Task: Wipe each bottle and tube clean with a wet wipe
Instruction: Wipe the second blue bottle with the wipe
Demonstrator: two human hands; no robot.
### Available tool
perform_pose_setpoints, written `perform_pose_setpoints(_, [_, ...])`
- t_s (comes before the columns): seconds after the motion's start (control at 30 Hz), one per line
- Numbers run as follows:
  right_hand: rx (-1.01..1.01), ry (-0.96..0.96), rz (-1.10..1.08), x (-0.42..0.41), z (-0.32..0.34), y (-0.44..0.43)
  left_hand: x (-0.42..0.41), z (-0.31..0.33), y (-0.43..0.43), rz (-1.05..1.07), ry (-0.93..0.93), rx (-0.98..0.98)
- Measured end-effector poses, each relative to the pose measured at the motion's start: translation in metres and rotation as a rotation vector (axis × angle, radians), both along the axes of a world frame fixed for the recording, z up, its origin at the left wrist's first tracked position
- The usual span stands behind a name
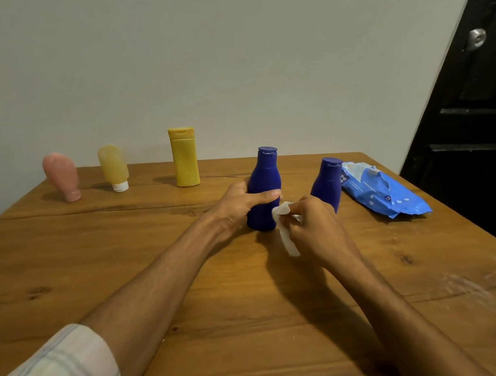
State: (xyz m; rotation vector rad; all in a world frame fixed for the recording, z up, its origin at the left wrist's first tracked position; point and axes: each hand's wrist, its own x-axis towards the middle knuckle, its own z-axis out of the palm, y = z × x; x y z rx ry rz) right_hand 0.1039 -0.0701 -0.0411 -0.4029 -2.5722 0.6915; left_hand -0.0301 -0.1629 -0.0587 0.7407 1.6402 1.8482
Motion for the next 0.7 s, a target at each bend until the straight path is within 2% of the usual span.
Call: perform_pose_setpoints(0.7, [-0.043, -0.079, -0.001, -0.0084, -0.0105, 0.0022, 0.0086, -0.0027, -0.0072, 0.067, 0.052, -0.029])
